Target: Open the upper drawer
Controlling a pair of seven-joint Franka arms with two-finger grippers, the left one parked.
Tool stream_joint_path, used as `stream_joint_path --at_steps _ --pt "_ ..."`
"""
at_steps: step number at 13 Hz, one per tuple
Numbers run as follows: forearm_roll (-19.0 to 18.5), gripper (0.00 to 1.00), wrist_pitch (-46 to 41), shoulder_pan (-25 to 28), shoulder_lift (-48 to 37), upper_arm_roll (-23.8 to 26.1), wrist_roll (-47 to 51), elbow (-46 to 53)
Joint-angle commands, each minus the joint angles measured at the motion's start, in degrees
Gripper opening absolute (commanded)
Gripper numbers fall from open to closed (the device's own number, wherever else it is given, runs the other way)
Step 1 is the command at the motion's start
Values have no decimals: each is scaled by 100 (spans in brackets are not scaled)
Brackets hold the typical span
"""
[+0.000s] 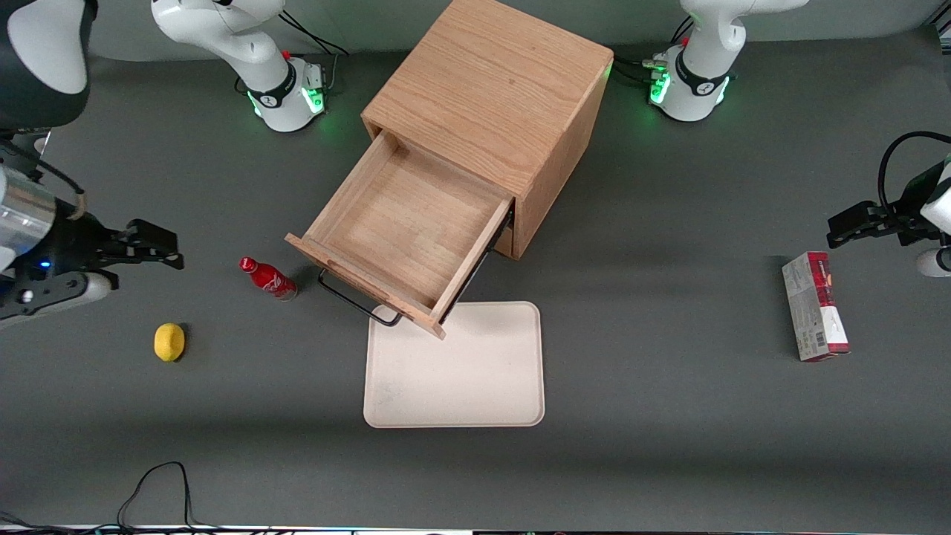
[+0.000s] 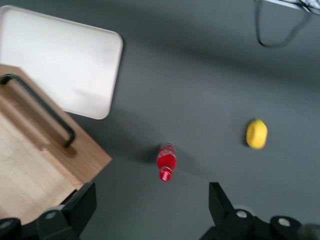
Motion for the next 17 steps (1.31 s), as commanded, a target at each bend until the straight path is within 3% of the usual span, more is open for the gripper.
stream_joint_path --at_steps 1,4,6,17 --pt "-316 100 295 -654 -714 634 490 -908" --pt "-746 100 1165 -1602 -1452 1582 552 -2033" --pt "-774 100 1317 -2061 -1709 1936 823 -2413" --pt "-844 100 1361 -2168 -1489 1893 922 -2194"
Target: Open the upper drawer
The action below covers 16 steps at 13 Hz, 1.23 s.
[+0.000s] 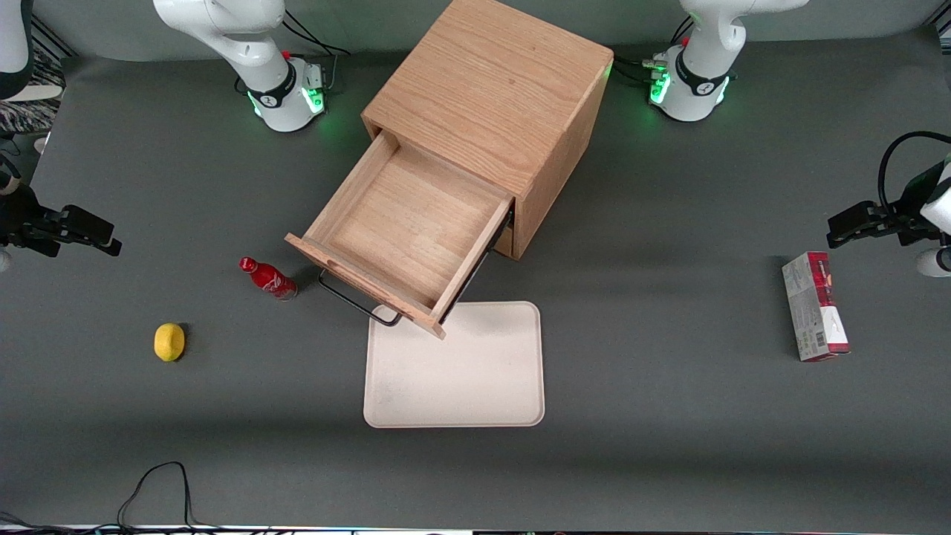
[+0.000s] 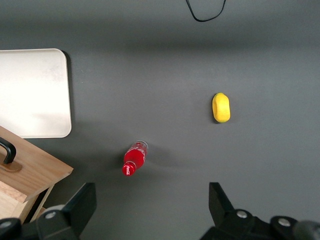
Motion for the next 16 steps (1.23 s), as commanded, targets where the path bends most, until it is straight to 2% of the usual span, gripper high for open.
stream_joint_path --at_steps 1,11,13,16 --pt "-228 100 12 -50 17 64 98 67" --pt "-228 100 -59 -6 -142 46 80 -179" --pt "-228 100 -59 266 -124 -224 89 -162" --pt "-228 100 -59 293 -124 -261 89 -162"
